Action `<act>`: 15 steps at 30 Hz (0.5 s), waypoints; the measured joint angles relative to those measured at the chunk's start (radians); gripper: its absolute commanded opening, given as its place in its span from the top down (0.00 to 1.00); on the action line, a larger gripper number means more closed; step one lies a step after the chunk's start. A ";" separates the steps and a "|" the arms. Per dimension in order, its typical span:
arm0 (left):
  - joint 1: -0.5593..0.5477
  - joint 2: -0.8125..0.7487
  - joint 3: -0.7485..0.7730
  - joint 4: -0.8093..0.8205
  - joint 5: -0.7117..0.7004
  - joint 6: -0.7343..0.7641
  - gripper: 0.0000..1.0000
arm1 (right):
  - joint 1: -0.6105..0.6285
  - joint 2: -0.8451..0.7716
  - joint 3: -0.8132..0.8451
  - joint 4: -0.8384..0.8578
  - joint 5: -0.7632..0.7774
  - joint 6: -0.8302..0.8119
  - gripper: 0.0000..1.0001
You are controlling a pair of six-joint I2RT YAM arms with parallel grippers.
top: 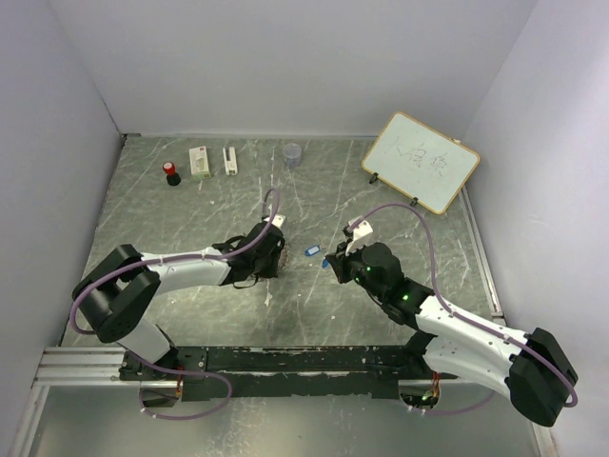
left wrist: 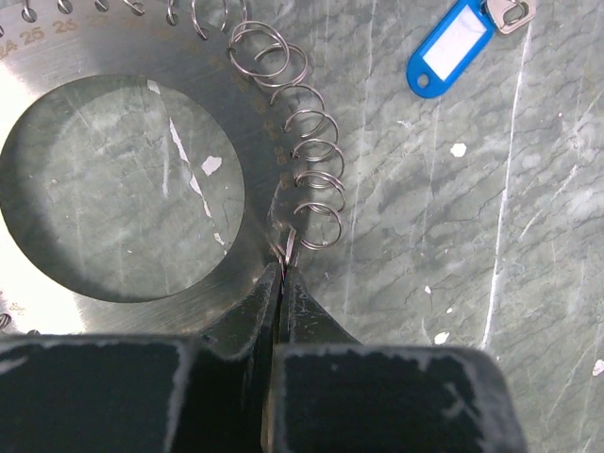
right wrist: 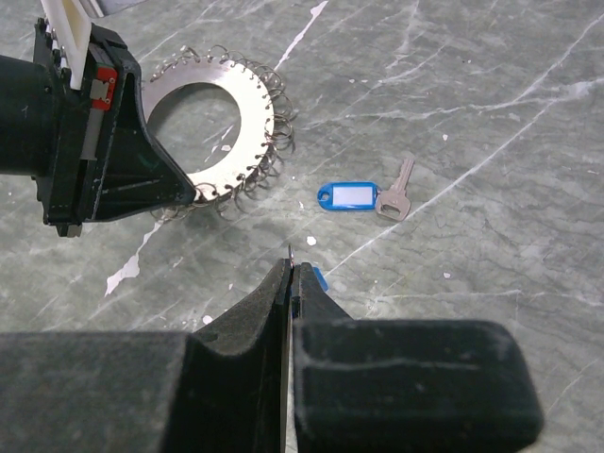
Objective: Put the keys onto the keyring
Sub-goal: Pick up the keyring from the center of the board.
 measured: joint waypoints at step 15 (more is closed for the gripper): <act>-0.001 -0.157 0.046 -0.026 -0.046 0.004 0.93 | 0.000 -0.003 0.000 -0.007 -0.009 0.002 1.00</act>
